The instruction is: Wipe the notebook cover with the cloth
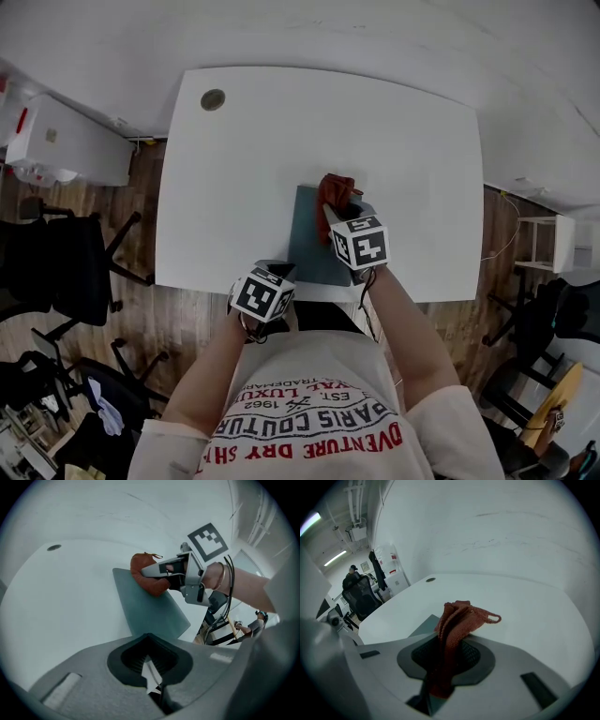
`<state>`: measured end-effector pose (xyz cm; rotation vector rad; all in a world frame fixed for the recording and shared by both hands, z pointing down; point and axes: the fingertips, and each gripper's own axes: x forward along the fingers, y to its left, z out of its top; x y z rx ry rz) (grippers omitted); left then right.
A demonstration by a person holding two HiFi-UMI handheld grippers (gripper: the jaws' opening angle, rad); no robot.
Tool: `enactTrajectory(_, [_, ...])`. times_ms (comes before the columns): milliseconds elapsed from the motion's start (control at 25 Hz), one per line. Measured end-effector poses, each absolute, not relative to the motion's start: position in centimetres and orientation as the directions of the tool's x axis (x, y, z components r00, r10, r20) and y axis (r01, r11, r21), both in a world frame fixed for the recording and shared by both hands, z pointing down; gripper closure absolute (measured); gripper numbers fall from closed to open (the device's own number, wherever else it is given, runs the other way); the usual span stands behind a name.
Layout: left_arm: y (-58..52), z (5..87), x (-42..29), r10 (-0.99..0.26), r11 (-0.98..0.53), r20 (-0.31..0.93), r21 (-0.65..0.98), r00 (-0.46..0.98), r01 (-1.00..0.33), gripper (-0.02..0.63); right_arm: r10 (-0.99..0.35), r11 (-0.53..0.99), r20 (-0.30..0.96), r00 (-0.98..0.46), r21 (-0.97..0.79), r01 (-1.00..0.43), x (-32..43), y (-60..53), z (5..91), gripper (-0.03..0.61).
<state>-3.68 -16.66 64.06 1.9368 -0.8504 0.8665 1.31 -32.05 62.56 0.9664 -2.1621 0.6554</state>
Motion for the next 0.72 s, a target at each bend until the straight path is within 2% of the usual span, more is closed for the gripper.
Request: enactTrajectory(720, [-16.7,64.1,-3.7,-0.233,-0.388,0.789,0.461,0.568,-0.799,0.604,-0.508,0.476,0.769,-0.388,-0.125,-0.871,9.9,-31.7,62.7,0.485])
